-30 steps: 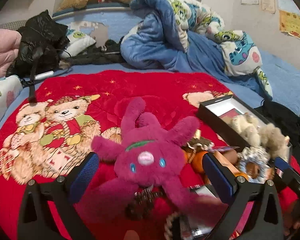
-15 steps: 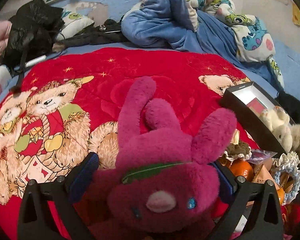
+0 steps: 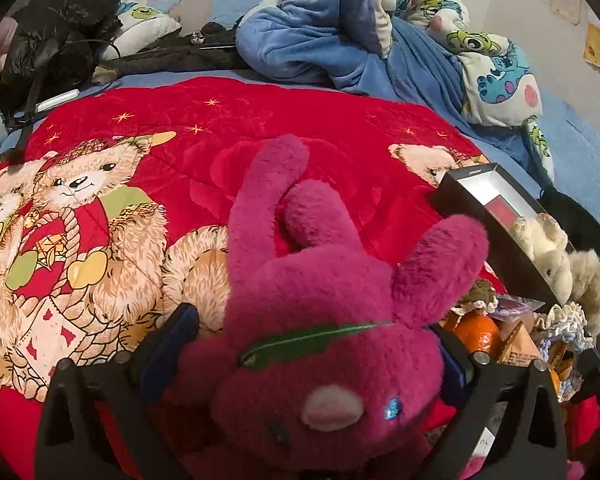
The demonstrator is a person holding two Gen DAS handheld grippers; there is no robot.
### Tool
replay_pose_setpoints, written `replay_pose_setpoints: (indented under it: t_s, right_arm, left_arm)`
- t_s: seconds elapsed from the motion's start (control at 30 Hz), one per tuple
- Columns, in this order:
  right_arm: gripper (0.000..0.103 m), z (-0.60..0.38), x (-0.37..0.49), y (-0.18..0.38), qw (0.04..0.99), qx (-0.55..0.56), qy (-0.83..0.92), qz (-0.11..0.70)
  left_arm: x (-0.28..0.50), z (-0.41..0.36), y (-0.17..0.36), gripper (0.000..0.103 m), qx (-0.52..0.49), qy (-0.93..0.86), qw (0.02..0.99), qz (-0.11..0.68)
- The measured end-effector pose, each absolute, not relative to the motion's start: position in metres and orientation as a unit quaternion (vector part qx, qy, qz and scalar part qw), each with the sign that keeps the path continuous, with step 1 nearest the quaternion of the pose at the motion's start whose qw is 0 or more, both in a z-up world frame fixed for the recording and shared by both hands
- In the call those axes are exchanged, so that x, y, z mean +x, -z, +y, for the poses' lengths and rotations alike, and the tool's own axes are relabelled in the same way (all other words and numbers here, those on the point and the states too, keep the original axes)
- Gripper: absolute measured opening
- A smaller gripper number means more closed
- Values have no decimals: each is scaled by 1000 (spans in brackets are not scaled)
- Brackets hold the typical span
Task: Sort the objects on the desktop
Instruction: 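Grasp the pink plush bunny by its head with the left tool, then lift and carry the pink bunny with the left tool over the black box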
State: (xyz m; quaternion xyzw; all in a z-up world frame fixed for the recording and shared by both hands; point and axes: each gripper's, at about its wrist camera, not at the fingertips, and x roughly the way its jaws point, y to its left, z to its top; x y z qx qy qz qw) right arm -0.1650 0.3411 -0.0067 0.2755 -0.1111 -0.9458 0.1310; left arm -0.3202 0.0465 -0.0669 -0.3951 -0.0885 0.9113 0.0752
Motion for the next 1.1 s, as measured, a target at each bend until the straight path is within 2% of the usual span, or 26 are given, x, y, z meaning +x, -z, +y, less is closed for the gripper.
replay_pose_setpoints:
  t_s: [0.07,0.1,0.2,0.37,0.57,0.87,1.1]
  right_arm:
    - [26,342,-164,6,127,273,947,-112]
    - [13,341,-164,6,121,274,948,-109]
    - [9,332,-167,6,112,284,948,-89]
    - [8,321,-160,1,80,272,958,-51]
    - [8,337,-149,-6,79,263,956,-103]
    - [8,334,-139,-16,100,252,955,-117]
    - [8,344,-126,-37,127,217,953,-168]
  left_arm:
    - [-317,46,65,91,-389,-913,88,-90]
    - [-315,46,64,88,-387,-913,90,-89]
    - [-307,47,61,81,-379,-917,96,-83]
    - [-291,48,54,74,-359,-925,98,-74]
    - [-269,47,40,73,-331,-937,94,-59]
    - [-235,50,10,73,-276,-955,95,-63]
    - [-209,52,-21,73,-246,-960,107,-78]
